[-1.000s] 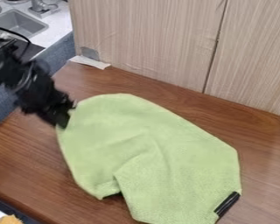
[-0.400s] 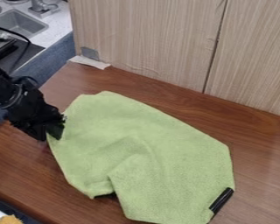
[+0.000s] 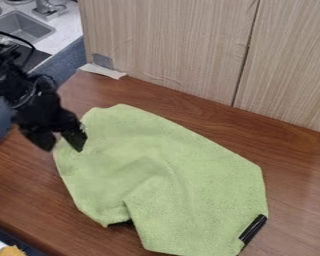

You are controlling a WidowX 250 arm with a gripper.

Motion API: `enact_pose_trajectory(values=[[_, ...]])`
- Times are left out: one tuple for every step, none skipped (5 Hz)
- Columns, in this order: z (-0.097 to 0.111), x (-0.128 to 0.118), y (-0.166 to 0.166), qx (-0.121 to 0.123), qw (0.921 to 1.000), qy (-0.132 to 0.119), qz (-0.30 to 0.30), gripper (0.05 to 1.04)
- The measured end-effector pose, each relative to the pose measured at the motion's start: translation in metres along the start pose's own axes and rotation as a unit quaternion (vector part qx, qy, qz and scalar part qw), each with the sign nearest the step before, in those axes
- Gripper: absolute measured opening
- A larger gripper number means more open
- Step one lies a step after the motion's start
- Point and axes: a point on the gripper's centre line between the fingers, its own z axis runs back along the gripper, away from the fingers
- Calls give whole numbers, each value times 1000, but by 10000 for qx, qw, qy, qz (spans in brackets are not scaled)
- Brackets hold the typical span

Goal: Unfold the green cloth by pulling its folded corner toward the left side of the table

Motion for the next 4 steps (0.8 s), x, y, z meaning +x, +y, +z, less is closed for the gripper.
enact_pose_trajectory(values=[[11, 4, -5, 128, 9998, 84, -117, 999], [31, 17, -19, 258, 9991, -2, -323, 1000], [39, 31, -38, 227, 9970, 168, -719, 999], [52, 36, -51, 232, 9965, 9, -801, 1000]])
